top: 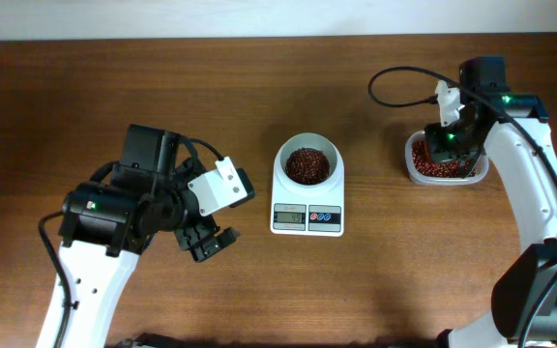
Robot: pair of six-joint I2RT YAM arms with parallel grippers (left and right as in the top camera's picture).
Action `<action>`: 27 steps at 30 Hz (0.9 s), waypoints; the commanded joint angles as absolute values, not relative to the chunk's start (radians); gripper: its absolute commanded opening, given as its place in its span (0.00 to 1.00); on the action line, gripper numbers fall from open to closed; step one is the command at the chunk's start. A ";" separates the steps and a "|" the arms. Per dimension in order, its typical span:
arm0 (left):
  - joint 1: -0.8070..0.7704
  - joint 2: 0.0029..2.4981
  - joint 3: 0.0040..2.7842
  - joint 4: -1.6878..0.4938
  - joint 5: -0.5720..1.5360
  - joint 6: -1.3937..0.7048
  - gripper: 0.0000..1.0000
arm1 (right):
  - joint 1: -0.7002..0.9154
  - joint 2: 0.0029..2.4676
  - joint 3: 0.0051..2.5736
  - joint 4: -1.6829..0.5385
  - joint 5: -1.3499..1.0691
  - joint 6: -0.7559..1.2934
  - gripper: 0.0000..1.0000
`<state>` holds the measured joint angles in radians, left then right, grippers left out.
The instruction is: Scoop and weigh 50g on scale
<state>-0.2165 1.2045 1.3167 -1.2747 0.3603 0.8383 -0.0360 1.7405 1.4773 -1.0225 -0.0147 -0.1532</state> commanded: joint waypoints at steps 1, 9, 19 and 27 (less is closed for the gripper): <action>-0.213 1.209 1.324 -1.273 0.378 0.850 0.99 | -0.041 1.757 1.473 -1.028 0.018 -0.141 0.04; -0.213 1.209 1.324 -1.273 0.378 0.850 0.99 | -0.041 1.757 1.460 -1.054 -0.008 -0.141 0.04; -0.213 1.209 1.324 -1.273 0.378 0.850 0.99 | -0.041 1.757 1.460 -1.082 -0.155 -0.139 0.04; -0.213 1.209 1.324 -1.273 0.378 0.850 0.99 | -0.042 1.757 1.460 -1.084 -0.187 -0.114 0.04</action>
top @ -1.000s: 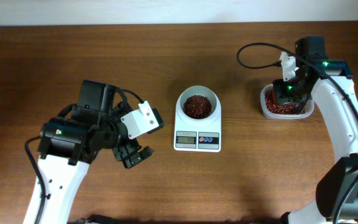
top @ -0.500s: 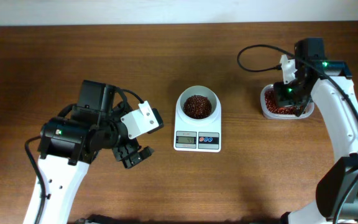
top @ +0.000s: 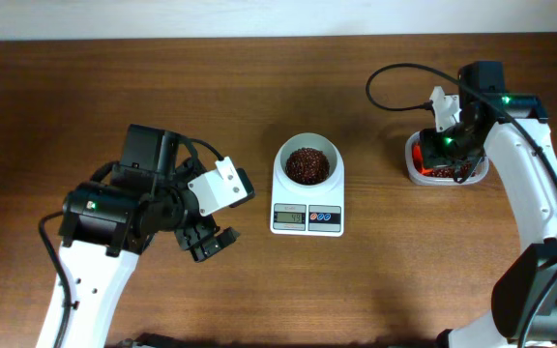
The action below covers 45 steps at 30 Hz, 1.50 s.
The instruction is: Scoop and weigh 50g on scale
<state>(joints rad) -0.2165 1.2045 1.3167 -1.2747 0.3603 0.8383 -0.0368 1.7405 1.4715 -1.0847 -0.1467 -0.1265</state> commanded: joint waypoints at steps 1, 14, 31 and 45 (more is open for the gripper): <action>-0.213 1.209 1.324 -1.273 0.378 0.850 0.99 | -0.049 1.757 1.460 -1.084 -0.187 -0.114 0.04; -0.213 1.209 1.324 -1.273 0.378 0.850 0.99 | -0.193 1.748 1.461 -1.074 -0.240 -0.063 0.04; -0.213 1.209 1.324 -1.273 0.378 0.850 0.99 | -0.120 1.615 1.461 -1.070 -0.677 -0.018 0.04; -0.213 1.209 1.324 -1.273 0.378 0.850 0.99 | 0.279 1.617 1.460 -0.877 -0.309 -0.116 0.04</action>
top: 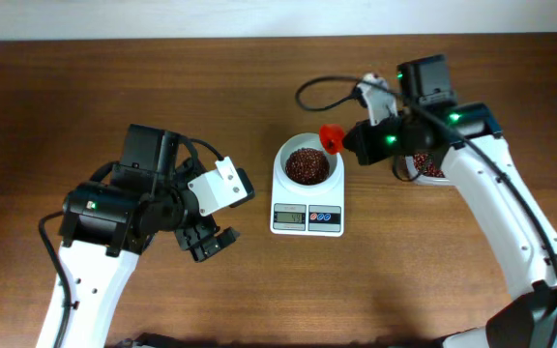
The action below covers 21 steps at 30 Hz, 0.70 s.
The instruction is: Scoop and weigh 50g on scale
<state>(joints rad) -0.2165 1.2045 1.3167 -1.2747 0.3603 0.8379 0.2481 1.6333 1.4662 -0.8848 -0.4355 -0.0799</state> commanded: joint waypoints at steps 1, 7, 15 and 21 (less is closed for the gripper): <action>-0.213 1.209 1.324 -1.273 0.378 0.850 0.99 | 0.290 1.616 1.461 -0.862 -0.382 -0.146 0.04; -0.213 1.209 1.324 -1.273 0.378 0.850 0.99 | 0.297 1.617 1.460 -0.844 -0.458 -0.232 0.04; -0.213 1.209 1.324 -1.273 0.378 0.850 0.99 | 0.304 1.618 1.460 -0.870 -0.395 -0.205 0.04; -0.213 1.209 1.324 -1.273 0.378 0.850 0.99 | 0.304 1.623 1.460 -0.874 -0.516 -0.243 0.04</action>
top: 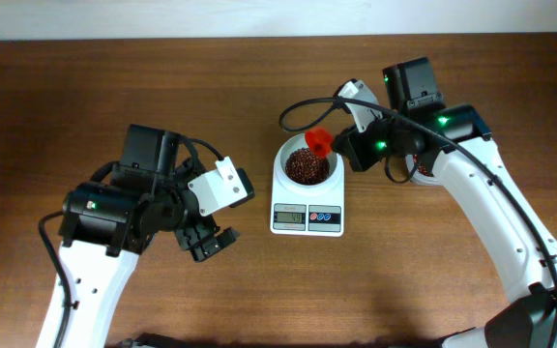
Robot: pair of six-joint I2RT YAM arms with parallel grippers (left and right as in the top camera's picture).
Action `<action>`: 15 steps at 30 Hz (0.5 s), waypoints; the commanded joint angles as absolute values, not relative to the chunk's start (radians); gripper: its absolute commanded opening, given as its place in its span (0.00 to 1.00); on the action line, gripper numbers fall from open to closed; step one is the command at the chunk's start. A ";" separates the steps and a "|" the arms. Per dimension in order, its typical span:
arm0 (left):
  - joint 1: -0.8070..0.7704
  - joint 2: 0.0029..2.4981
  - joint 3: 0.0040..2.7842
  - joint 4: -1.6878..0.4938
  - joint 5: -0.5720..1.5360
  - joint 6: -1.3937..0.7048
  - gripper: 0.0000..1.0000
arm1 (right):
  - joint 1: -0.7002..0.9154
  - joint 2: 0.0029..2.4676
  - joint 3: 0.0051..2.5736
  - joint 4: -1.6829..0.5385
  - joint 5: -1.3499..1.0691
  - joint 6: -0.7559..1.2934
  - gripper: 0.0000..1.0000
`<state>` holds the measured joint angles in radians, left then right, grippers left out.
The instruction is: Scoop and weigh 50g on scale
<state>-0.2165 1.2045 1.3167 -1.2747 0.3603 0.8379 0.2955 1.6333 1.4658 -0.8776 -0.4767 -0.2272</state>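
A white scale point(307, 218) stands mid-table, carrying a white bowl point(280, 172) filled with red-brown beans point(306, 167). Over the bowl's far right rim hangs a red scoop point(318, 142), with my right gripper point(348, 150) shut on its handle. What the scoop holds cannot be made out, and the scale's display is too small to read. My left gripper point(211, 244) sits low at the left, away from the scale, open and holding nothing.
A white container of beans point(422, 172) stands to the right of the scale, mostly hidden behind my right arm. A black cable loops above the right wrist. The left arm's bulk fills the table's left side.
My right gripper has shifted slightly left with the red scoop, which now hangs further over the bowl's rim. The left arm has not moved.
My right gripper was down in the bean container at the right, and still there about a second later. Then it held the red scoop next to the bowl's right rim, and now the scoop is above the bowl. The left arm stayed put throughout.
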 commanded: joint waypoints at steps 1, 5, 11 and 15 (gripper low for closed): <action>-0.213 1.209 1.324 -1.273 0.378 0.850 0.99 | 0.304 1.624 1.460 -0.875 -0.519 -0.243 0.04; -0.213 1.209 1.324 -1.273 0.378 0.850 0.99 | 0.301 1.624 1.460 -0.875 -0.519 -0.243 0.04; -0.213 1.209 1.324 -1.273 0.378 0.850 0.99 | 0.301 1.624 1.460 -0.872 -0.545 -0.243 0.04; -0.213 1.209 1.324 -1.273 0.378 0.850 0.99 | 0.301 1.626 1.460 -0.856 -0.442 -0.198 0.04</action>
